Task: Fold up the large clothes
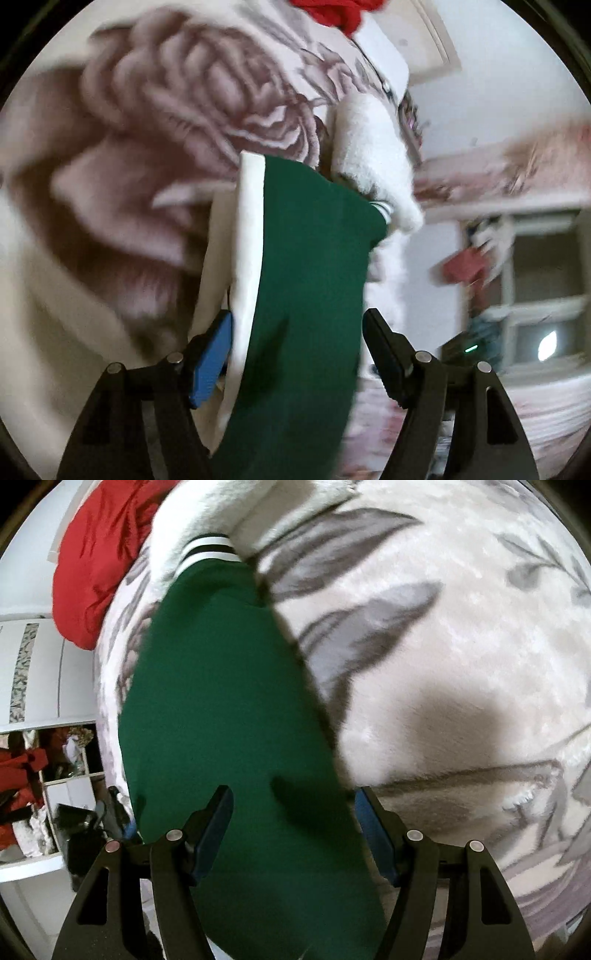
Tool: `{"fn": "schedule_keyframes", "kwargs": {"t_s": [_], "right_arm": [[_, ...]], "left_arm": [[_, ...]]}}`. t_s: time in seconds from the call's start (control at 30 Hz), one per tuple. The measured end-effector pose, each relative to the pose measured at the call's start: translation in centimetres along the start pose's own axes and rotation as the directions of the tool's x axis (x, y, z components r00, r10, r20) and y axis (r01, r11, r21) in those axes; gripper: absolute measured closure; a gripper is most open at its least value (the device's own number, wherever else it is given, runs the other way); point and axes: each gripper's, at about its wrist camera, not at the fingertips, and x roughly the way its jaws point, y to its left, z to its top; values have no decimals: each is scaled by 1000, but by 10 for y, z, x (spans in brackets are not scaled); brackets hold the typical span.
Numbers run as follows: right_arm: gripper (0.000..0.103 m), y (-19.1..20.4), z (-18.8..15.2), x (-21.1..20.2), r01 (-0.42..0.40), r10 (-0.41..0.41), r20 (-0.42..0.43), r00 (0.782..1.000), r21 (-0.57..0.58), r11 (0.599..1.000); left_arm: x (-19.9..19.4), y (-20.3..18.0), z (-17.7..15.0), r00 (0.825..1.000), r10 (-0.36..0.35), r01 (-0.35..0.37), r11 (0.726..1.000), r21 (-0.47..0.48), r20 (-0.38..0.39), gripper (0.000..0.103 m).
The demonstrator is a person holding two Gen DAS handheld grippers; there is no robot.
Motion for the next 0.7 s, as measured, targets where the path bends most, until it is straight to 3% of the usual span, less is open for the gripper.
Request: {"fn": "schedule_keyframes", "kwargs": {"t_s": [0.07, 0.13, 0.17, 0.23, 0.27, 0.33, 0.43, 0.5, 0.6, 0.7], "right_arm": [[34, 14, 4, -1, 0, 0, -4, 1000, -25, 1000], [37, 33, 9, 18, -1, -1, -18, 1000, -90, 996], [37, 42, 13, 31, 16, -20, -38, 999, -119, 993], [37, 54, 19, 55, 109, -120, -52, 991, -184, 977], [35, 59, 22, 72, 178, -198, -64, 978, -238, 955], [32, 61, 24, 84, 210, -238, -78, 968, -264, 941], [32, 64, 20, 64, 180, -206, -75, 976, -264, 948], [32, 53, 5, 39, 110, -133, -87, 987, -224, 968], [32, 13, -45, -3, -20, 3, -139, 990, -120, 993], [32, -36, -112, -27, -40, 31, -184, 982, -47, 998]], "left_arm": [[32, -3, 9, 995, 99, -98, 993, 67, 0, 35], [64, 25, 5, 979, 195, -189, 976, 104, -53, 33], [83, 40, 8, 977, 198, -191, 977, 92, -75, 30], [87, 57, 8, 988, 132, -130, 991, 32, -84, 27], [84, 55, 10, 990, 115, -113, 993, 25, -83, 27], [68, 41, 6, 990, 121, -117, 991, 63, -66, 29], [36, 29, -15, 997, 67, -64, 997, 52, -49, 30], [5, 16, -38, 999, 33, -31, 999, 45, -36, 26], [-30, 3, -86, 999, 28, -28, 999, 33, -15, 26], [-48, 9, -148, 997, 75, -76, 997, -25, -36, 26]]}}
